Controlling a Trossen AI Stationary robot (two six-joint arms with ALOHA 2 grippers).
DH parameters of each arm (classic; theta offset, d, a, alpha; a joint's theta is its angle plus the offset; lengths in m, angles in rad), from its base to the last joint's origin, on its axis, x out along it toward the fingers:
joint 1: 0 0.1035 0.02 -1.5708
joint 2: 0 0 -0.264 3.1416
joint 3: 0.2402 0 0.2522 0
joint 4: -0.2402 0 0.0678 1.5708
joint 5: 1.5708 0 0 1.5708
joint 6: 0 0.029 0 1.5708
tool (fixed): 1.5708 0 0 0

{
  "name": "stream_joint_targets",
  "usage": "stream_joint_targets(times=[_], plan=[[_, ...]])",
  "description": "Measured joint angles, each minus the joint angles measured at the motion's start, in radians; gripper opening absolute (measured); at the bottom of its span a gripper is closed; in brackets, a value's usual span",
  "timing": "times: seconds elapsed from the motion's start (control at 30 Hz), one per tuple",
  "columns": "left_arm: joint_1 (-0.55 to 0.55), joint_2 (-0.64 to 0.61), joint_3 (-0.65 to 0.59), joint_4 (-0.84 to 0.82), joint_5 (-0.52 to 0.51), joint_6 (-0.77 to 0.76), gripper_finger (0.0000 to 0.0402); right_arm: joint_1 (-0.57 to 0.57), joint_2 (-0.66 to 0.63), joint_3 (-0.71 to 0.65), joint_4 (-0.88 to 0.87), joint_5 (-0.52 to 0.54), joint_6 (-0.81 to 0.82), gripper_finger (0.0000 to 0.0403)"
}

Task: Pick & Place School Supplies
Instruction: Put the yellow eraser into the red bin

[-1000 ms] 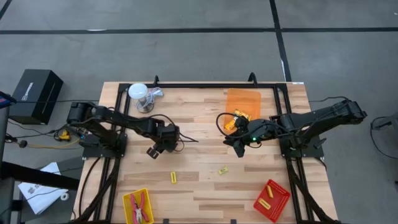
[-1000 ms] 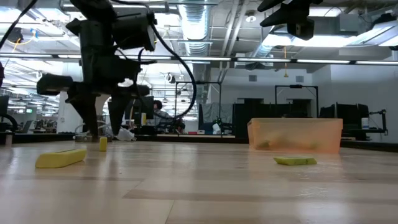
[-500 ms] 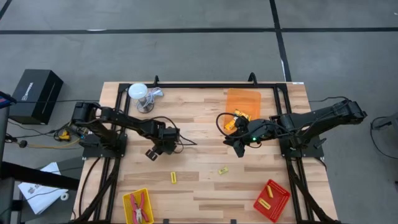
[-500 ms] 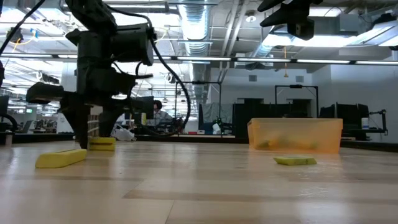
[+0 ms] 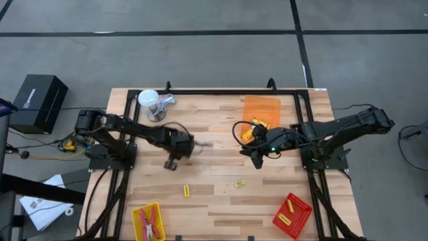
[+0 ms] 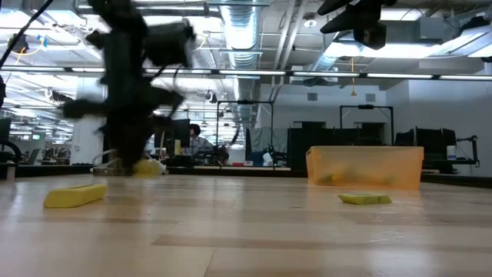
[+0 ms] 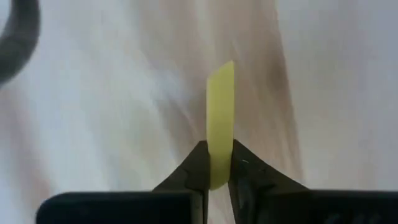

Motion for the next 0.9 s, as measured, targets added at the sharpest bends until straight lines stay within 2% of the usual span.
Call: stream_joint_targets(times=[0.13, 0.3, 0.5, 0.7, 0.9], plan=[[0.028, -0.07, 0.093, 0.056, 0.023, -0.175, 0.0024, -0.028, 0.0, 0.0, 0.074, 0.006, -0.039, 0.0119], [0.1, -0.198, 0.163, 0.257, 0.068, -0.38, 0.0024, -0.071, 0.0, 0.0, 0.251, 0.002, -0.096, 0.0119], [0.194, -0.319, 0.162, 0.539, 0.22, -0.594, 0.0024, -0.146, 0.0, 0.0, 0.459, -0.004, -0.127, 0.0119], [0.217, -0.344, 0.164, 0.805, 0.265, -0.718, 0.0024, -0.218, 0.0, 0.0, 0.674, -0.005, -0.199, 0.0119], [0.2, -0.343, 0.164, 0.85, 0.256, -0.74, 0.0024, -0.26, 0.0, 0.007, 0.716, -0.056, -0.199, 0.012]])
